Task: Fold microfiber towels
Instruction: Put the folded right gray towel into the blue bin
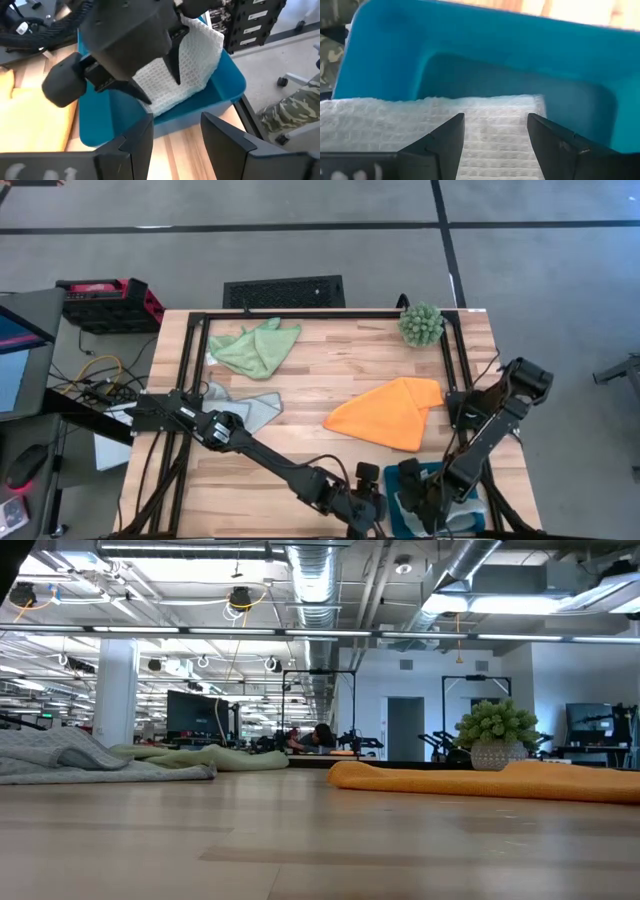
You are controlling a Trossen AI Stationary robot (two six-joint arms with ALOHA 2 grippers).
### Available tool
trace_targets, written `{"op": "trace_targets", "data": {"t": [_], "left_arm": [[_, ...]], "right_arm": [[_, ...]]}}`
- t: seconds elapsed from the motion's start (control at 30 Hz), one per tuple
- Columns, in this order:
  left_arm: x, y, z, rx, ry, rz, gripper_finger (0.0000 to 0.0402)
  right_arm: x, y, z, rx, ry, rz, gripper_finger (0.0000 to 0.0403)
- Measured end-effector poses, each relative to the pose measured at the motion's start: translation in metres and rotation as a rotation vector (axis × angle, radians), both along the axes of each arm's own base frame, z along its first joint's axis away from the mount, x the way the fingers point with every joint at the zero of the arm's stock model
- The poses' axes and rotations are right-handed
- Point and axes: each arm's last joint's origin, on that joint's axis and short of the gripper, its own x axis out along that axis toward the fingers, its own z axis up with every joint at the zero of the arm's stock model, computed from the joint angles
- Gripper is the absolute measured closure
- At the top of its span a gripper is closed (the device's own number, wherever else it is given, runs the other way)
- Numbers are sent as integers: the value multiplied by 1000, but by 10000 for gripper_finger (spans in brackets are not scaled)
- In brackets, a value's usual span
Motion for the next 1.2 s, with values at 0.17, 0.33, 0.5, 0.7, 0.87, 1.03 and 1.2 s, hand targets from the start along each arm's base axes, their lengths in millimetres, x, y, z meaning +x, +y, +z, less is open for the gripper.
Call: {"op": "trace_targets", "data": {"t": [0.17, 0.33, 0.5, 0.7, 0.87, 1.03, 1.2], "left_arm": [[0, 0, 0, 0, -2, 3, 243], [0, 0, 0, -1, -2, 3, 243], [0, 0, 0, -2, -2, 3, 243], [0, 0, 0, -2, -2, 3, 243], [0, 0, 0, -2, -2, 3, 243], [0, 0, 0, -2, -2, 3, 243], [0, 0, 0, -2, -2, 3, 243]], "right_arm": [[3, -1, -9, -19, 34, -4, 163], [8, -3, -16, -61, 32, -22, 163], [9, -6, -17, -90, 13, -33, 163], [9, -9, -18, -128, 4, -43, 163], [11, -13, -18, -170, -20, -72, 163], [13, -15, -18, -185, -36, -87, 163], [13, -17, -19, -204, -29, -92, 163]]}}
